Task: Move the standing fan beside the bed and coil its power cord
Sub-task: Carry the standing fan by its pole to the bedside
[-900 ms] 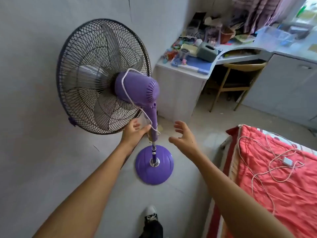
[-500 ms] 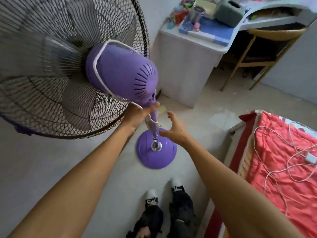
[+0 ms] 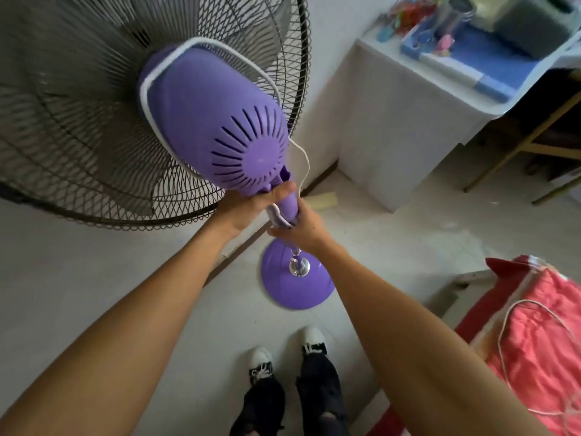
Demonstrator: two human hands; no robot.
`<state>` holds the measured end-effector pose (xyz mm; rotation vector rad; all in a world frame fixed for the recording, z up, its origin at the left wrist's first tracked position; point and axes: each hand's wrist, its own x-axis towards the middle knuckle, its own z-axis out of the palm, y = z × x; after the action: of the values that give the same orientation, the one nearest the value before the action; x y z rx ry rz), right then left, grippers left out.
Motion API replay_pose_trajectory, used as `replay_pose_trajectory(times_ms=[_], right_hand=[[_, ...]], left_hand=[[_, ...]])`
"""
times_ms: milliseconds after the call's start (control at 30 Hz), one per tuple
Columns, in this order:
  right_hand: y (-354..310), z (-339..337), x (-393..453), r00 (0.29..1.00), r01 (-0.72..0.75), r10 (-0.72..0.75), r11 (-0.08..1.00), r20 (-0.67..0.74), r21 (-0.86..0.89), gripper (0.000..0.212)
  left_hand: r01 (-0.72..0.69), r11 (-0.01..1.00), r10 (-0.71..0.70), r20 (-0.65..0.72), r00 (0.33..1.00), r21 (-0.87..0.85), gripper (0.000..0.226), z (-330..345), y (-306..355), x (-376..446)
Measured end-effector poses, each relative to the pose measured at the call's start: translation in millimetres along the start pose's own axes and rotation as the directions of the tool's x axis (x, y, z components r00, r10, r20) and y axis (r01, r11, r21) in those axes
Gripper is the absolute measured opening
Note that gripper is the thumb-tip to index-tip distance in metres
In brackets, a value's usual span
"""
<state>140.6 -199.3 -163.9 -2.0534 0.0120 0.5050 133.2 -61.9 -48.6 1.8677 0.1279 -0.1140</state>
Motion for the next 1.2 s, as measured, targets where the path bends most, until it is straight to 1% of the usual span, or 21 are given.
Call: replay_pose_trajectory(times_ms=[100,167,200,300,333,367,467,533,600,700,767,867,967,1100,1200], right_hand=[[-4.8,3.0,8.8,0.999,0.013,-0.014,1.000,-0.029,-0.028,0.058],[-11.4,2.3,13.0,0.999,0.037,-0.038,0.995,-0.012,-0.093,0.054],[-14.2,1.7,14.4,0.999,0.039,-0.039,0.992,0.000,-0.121,0.054],[-26.2,2.6,10.5,0.998,0.059,-0.057,0.984,0.013,-0.166,0.054],[-31.4,3.3,8.0,0.998,0.068,-0.066,0.984,0.015,-0.166,0.054],[-38.2,5.2,3.9,0.997,0.081,-0.079,0.983,0.022,-0.167,0.054],[-62.5,8.2,-11.3,0.993,0.116,-0.109,0.971,0.046,-0.211,0.056],[-77.1,11.7,-23.6,0.991,0.130,-0.119,0.962,0.062,-0.240,0.057],[-91.7,19.1,-38.2,0.987,0.158,-0.141,0.953,0.082,-0.260,0.057],[-111.2,36.6,-65.0,0.976,0.204,-0.173,0.938,0.132,-0.279,0.058],[-122.5,48.7,-83.1,0.968,0.233,-0.191,0.927,0.165,-0.293,0.059],[-134.7,68.0,-109.3,0.956,0.266,-0.213,0.919,0.200,-0.293,0.059],[-151.3,89.5,-135.1,0.936,0.321,-0.257,0.905,0.241,-0.278,0.056],[-171.3,125.1,-171.6,0.892,0.410,-0.315,0.866,0.324,-0.287,0.058],[-187.7,161.0,-203.4,0.845,0.484,-0.359,0.829,0.397,-0.280,0.060]], left_hand=[[-0.013,0.999,0.011,-0.044,0.999,-0.050,0.017,-1.7,0.3,4.4],[-0.024,0.996,0.018,-0.072,0.997,-0.089,0.014,-4.3,-0.6,5.7],[-0.027,0.994,0.019,-0.083,0.996,-0.106,0.017,-6.3,-0.5,5.8],[-0.038,0.987,0.023,-0.093,0.995,-0.156,0.047,-18.2,2.1,0.8],[-0.037,0.986,0.022,-0.090,0.996,-0.163,0.053,-22.4,4.7,-1.7],[-0.022,0.984,0.006,-0.092,0.996,-0.177,0.052,-28.2,8.5,-6.7],[0.036,0.977,-0.059,-0.102,0.993,-0.211,0.024,-47.9,24.9,-24.1],[0.049,0.974,-0.077,-0.120,0.990,-0.221,0.017,-60.9,34.1,-40.1],[0.054,0.967,-0.091,-0.139,0.986,-0.251,0.015,-75.2,39.3,-58.4],[0.049,0.954,-0.110,-0.193,0.975,-0.296,0.026,-96.8,44.2,-94.7],[0.052,0.951,-0.124,-0.224,0.967,-0.305,0.022,-109.4,45.7,-117.9],[0.042,0.944,-0.144,-0.293,0.945,-0.327,0.020,-125.8,48.0,-155.2],[0.015,0.939,-0.154,-0.381,0.912,-0.343,0.023,-144.2,52.1,-192.3],[0.005,0.936,-0.175,-0.454,0.874,-0.351,0.024,-172.4,56.6,-249.9],[-0.015,0.929,-0.199,-0.533,0.822,-0.370,0.022,-198.5,53.0,-300.7]])
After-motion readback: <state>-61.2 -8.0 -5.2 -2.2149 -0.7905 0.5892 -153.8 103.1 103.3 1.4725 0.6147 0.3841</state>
